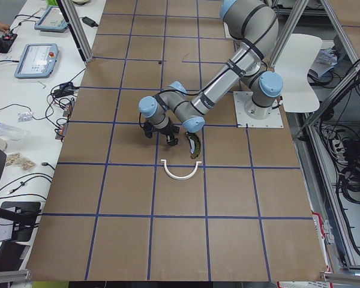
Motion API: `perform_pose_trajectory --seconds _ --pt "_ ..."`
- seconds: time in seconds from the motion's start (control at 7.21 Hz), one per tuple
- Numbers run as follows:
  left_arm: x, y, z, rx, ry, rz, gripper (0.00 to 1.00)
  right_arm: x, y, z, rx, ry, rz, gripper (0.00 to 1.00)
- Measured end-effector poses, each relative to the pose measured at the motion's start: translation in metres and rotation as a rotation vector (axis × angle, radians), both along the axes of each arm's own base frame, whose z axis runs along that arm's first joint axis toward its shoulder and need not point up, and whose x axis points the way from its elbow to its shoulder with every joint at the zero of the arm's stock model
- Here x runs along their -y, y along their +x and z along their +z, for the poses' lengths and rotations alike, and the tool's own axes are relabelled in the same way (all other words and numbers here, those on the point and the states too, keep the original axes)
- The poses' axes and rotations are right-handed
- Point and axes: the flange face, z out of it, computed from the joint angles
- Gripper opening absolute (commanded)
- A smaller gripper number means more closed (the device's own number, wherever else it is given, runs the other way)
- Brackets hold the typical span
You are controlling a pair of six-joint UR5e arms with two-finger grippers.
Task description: Place bearing gear from tray to pile
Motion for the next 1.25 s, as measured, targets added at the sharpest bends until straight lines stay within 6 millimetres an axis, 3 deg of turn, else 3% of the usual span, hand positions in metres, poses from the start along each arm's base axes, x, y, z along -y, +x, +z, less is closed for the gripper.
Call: perform_pose_trajectory --seconds 0.28,0.42,0.69,0.97,1.25 --pt "0.046 -0.013 0.045 0.055 -0.091 -0.032 1.0 -0.001 -0.001 -0.001 -0.005 0.002 0.032 1.0" --pt "0.076 -0.042 0.075 0.086 -0.134 -0.049 1.0 -0.001 -0.001 -0.002 -0.006 0.002 0.033 1.0" --pt "0.117 -0.144 0.122 0.078 -0.217 -0.112 1.0 0.0 -0.001 -0.004 -0.006 0.007 0.032 1.0" --pt "0.132 -0.248 0.129 0.006 -0.271 -0.159 1.0 0.001 -0.001 -0.005 -0.006 0.01 0.032 1.0" --pt "0.128 -0.344 0.123 -0.061 -0.297 -0.216 1.0 0.001 -0.001 -0.004 -0.006 0.009 0.032 1.0"
